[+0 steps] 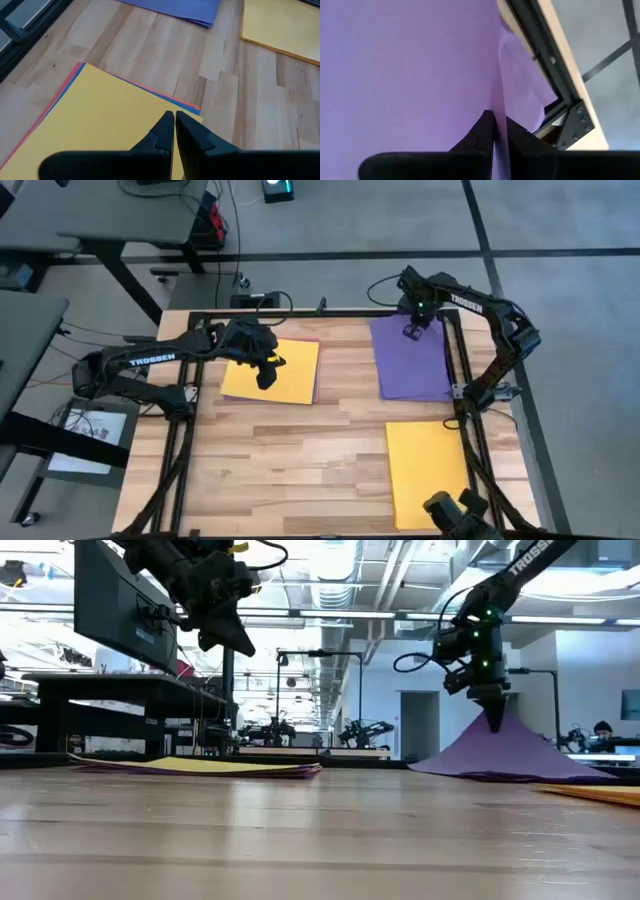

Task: Organize paper
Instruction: Stack the purple paper on the top right purple papers

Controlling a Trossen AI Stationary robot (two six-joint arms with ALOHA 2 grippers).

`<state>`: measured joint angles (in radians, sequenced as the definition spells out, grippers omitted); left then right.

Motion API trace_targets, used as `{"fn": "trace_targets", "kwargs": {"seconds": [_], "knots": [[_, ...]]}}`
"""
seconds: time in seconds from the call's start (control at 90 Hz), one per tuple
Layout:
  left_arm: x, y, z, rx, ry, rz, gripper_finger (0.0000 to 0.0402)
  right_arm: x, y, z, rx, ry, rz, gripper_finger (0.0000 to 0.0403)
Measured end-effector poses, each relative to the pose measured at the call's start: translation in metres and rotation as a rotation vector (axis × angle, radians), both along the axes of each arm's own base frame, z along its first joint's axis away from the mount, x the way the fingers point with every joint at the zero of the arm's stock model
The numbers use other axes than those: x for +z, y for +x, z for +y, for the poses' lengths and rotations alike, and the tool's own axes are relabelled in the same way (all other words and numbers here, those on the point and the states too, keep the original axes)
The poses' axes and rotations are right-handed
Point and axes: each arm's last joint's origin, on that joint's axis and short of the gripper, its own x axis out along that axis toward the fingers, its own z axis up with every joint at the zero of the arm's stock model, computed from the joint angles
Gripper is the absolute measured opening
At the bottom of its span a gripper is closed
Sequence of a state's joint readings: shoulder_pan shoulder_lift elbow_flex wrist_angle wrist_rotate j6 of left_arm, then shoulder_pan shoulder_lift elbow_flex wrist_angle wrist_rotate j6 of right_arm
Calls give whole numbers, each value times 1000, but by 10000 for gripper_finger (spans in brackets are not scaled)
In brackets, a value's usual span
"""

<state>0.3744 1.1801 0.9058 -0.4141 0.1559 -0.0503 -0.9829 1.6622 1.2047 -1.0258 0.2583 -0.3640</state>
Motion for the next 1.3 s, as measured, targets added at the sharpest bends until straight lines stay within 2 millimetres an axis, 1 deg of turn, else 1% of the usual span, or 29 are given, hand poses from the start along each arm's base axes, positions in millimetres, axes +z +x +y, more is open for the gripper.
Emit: {"fn": "trace_targets", "kwargs": {"seconds": [0.189,0.311,0.556,0.611,0.689,0.867,0.978,1.111,1.189,1.3], "knots": [[0,0,0,-2,3,0,1,-8,0,0,-48,12,4,0],[0,0,0,-3,3,0,1,-8,0,0,-52,5,0,0],[0,0,0,-3,3,0,1,-8,-11,-6,-194,-13,-14,4],[0,0,0,-3,3,1,1,-8,-15,-7,-211,-6,-9,13],[-1,0,0,-3,1,7,1,-8,-19,-8,-235,6,-1,38],[-3,-3,-1,-3,-12,40,1,-4,-19,-7,-234,-14,-16,101],[-4,-3,-1,-3,-16,50,1,2,-19,-6,-231,-30,-29,122],[-4,-3,-1,-4,-16,49,1,14,-18,-7,-228,-42,-37,129],[-4,-3,-1,-4,-16,49,1,26,-18,-10,-233,-52,-45,129],[-4,-3,-1,-3,-15,47,1,50,-15,-14,-231,-80,-65,129]]}}
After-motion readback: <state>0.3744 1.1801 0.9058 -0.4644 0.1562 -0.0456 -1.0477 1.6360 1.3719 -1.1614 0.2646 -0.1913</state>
